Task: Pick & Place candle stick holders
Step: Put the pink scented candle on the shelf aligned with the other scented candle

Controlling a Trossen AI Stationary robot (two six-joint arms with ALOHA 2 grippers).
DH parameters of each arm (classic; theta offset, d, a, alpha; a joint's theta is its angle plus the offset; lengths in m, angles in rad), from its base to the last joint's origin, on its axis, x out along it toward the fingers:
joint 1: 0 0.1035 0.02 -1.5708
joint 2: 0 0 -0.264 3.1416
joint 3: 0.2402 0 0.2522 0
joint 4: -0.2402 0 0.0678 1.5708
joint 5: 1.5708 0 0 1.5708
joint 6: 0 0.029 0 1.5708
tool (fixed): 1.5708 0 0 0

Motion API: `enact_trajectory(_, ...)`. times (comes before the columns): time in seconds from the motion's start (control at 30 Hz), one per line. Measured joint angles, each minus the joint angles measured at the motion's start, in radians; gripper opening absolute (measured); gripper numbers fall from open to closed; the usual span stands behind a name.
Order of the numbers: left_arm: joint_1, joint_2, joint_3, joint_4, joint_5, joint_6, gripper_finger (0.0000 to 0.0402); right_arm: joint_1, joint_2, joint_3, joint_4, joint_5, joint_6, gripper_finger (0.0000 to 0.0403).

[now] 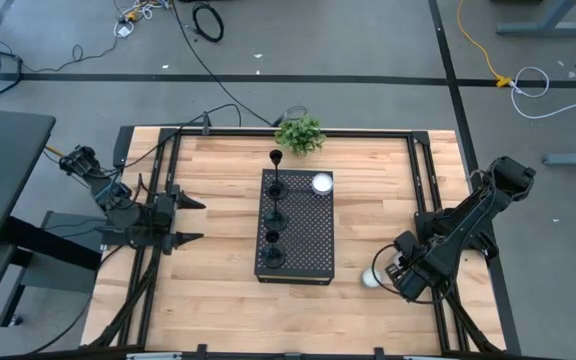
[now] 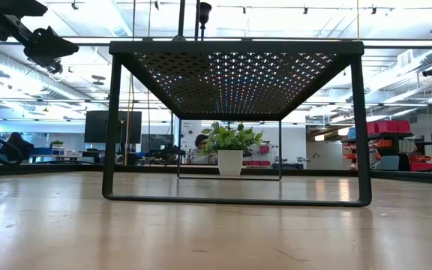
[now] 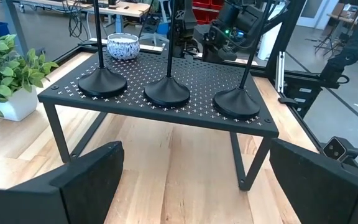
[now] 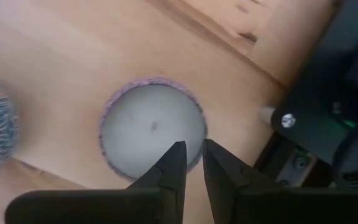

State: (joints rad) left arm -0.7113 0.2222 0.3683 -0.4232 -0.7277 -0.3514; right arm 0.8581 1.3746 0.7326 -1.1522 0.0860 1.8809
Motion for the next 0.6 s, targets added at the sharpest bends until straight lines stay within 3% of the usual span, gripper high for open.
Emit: enact_trajectory(0.6, 0.0, 0.0, 0.0, -0.002, 0.0, -0.005, 0.0399, 0.001, 0.0, -0.058, 0.06, -0.038, 0.004, 0.0055)
